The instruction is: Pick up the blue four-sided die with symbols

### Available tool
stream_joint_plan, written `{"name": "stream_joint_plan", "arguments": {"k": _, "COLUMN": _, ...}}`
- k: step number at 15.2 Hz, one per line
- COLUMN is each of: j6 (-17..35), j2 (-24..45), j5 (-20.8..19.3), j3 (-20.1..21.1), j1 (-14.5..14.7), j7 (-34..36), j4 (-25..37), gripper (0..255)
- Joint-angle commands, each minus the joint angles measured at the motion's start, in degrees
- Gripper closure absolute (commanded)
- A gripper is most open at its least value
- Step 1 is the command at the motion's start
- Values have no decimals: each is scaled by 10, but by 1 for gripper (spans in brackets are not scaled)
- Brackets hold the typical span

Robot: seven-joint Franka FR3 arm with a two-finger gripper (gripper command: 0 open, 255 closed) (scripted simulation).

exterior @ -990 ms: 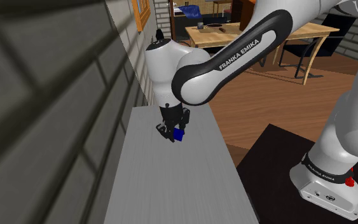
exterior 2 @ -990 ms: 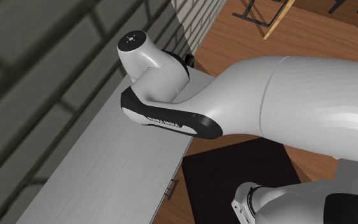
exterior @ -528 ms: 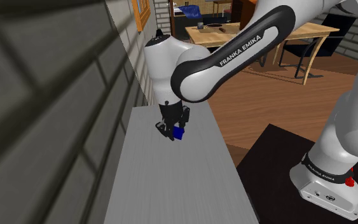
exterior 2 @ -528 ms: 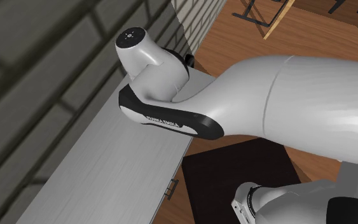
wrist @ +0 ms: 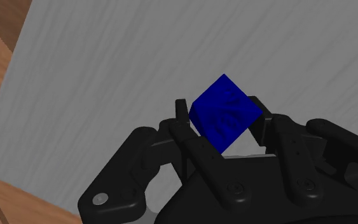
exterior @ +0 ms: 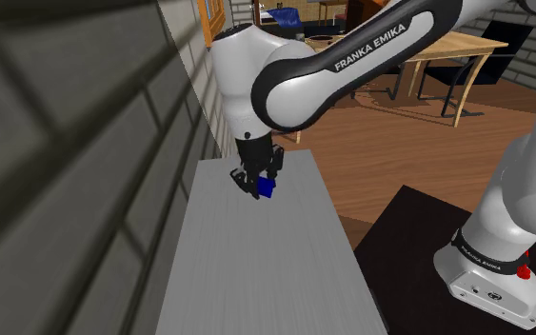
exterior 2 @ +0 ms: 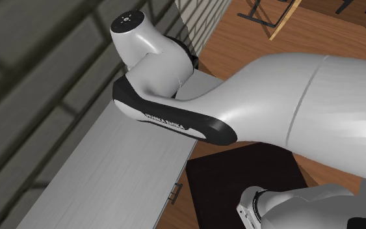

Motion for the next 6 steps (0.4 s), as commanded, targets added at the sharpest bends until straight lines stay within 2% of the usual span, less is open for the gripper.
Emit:
{"name": "stream_joint_plan", "arguments": {"k": 1, "j6": -16, "j2": -5, "j5": 3, "j3": -1, "j1": -1, "j7": -4, "j4": 12, "gripper": 255}}
{"name": "stream_joint_plan", "arguments": {"k": 6, "j6": -40, "j2": -13, "j5": 7, "j3": -1, "j1": -2, "j7": -7, "j4": 28, "gripper": 255}}
